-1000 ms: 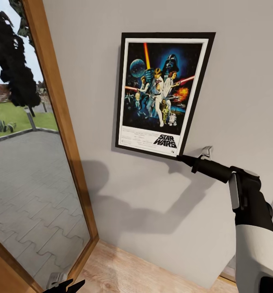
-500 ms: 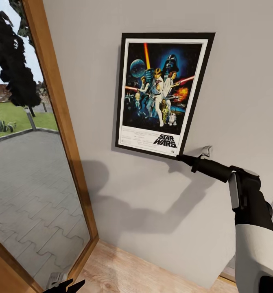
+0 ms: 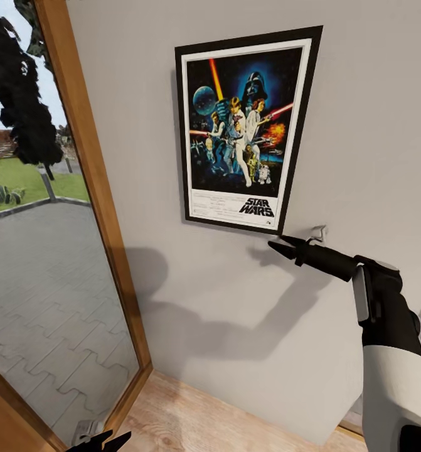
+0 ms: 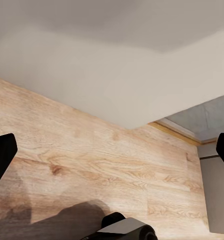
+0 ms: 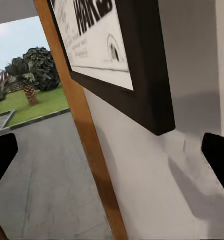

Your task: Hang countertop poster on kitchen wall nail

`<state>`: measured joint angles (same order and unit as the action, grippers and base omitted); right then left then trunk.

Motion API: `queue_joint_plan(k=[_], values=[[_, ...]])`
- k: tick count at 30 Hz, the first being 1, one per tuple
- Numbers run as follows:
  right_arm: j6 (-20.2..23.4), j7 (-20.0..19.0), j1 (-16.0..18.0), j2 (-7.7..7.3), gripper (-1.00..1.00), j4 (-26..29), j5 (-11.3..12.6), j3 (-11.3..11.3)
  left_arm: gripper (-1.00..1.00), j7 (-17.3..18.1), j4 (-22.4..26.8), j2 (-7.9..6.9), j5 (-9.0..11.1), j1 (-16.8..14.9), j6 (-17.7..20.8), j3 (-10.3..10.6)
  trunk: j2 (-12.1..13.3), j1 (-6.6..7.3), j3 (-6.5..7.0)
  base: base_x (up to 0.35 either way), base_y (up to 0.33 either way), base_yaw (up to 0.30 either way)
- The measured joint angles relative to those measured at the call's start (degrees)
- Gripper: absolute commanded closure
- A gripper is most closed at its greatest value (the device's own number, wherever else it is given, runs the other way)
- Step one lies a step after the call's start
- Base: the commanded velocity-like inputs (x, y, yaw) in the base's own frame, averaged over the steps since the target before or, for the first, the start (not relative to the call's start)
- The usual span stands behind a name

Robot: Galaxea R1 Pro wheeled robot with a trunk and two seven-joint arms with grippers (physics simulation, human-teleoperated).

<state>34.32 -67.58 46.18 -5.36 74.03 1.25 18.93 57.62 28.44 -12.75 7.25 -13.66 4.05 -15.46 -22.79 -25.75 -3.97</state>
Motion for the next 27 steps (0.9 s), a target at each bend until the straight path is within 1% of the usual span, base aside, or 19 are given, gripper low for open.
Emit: queue_joint_plan(k=[17,27], values=[[0.06,-0.03,0.42,0.08,-1.00,-0.03,0.02,0.01,-1.00,0.01,-0.04,0.00,0.01,0.00,0.00,-0.01,0.00,0.00,0.00,-0.006,0.000,0.000],[-0.02,-0.10,0.41,0.40,-1.00,0.09,0.09,0.01,-1.00,0.04,-0.03,0.00,0.02,0.00,0.00,-0.08,0.01,-0.02,0.00,-0.201,0.000,0.000]])
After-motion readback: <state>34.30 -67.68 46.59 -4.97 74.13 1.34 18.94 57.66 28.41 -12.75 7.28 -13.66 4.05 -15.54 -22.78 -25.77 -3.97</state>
